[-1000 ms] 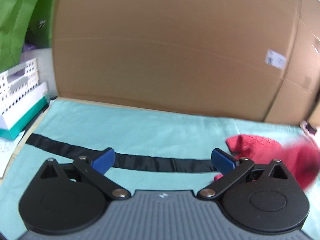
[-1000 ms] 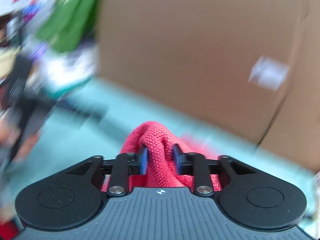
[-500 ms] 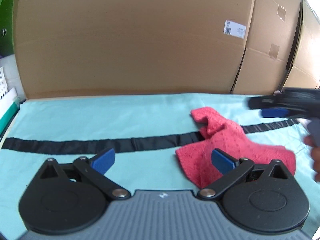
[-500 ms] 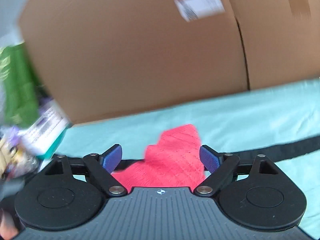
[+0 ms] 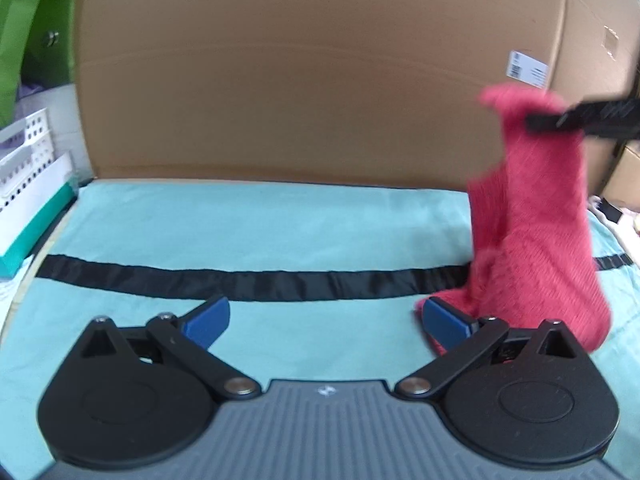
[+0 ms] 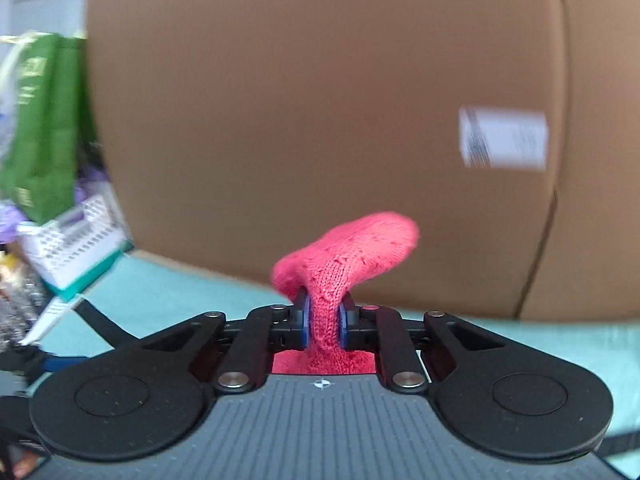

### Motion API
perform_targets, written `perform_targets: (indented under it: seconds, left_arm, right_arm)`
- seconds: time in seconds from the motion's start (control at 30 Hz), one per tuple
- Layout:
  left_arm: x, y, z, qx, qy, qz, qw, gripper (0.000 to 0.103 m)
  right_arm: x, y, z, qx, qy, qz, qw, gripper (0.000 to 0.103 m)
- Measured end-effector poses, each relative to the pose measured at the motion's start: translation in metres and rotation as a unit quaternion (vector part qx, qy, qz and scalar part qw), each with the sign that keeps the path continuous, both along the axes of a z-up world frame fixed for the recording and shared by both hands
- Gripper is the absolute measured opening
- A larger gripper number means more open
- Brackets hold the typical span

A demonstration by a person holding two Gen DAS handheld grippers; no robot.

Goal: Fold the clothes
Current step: 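Lift the sweater high with the right gripper and shake it out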

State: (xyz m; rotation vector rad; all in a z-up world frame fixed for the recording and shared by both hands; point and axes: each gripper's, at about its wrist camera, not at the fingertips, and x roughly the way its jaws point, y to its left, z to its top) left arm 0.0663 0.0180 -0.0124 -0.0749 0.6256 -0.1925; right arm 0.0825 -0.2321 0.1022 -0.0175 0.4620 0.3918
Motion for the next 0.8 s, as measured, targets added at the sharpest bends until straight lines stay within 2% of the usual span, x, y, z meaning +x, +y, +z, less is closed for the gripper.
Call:
perform_targets:
  seconds: [0.07,0.1,0.17,0.2,0.3,0.4,0.47,0.67,0.8]
  left_arm:
    - [-0.001,0.007,0.000,-0.005,-0.003,0.008,0.9999,0.102]
    - [-0.002,0.011,0.000,-0.009,-0.004,0.012,0.9999,0.102]
    - [-0.003,0.016,0.003,-0.010,-0.009,0.017,0.9998,0.102]
    - [-0.003,0.019,0.004,-0.010,-0.011,0.020,0.9997,0.102]
    - [-0.005,0.026,0.009,-0.011,-0.017,0.029,0.9994,0.102]
    - [-0.010,0.028,0.017,0.001,-0.034,0.033,0.9989,0.102]
    - [-0.013,0.029,0.020,0.002,-0.042,0.035,0.9985,0.102]
    - [-0.017,0.022,0.032,0.002,-0.055,0.030,0.9980,0.102]
    - [-0.023,0.011,0.040,0.013,-0.070,0.023,0.9972,0.102]
  right_arm:
    - [-0.011,0.003,0.015,0.007,-0.023,0.013,1.000,0.015]
    - [-0.021,-0.002,0.024,0.042,-0.040,0.029,0.998,0.014]
    - [-0.038,-0.015,0.034,0.125,-0.085,0.066,0.986,0.013]
    - [-0.051,-0.019,0.041,0.147,-0.108,0.074,0.980,0.013]
    - [-0.086,-0.024,0.064,0.145,-0.165,0.063,0.974,0.013]
    - [-0.118,-0.052,0.084,0.157,-0.211,0.091,0.960,0.013]
    - [-0.138,-0.075,0.096,0.150,-0.240,0.068,0.957,0.013]
    - [-0.147,-0.146,0.113,0.196,-0.244,-0.027,0.949,0.013]
    - [-0.157,-0.166,0.129,0.195,-0.264,-0.042,0.944,0.013]
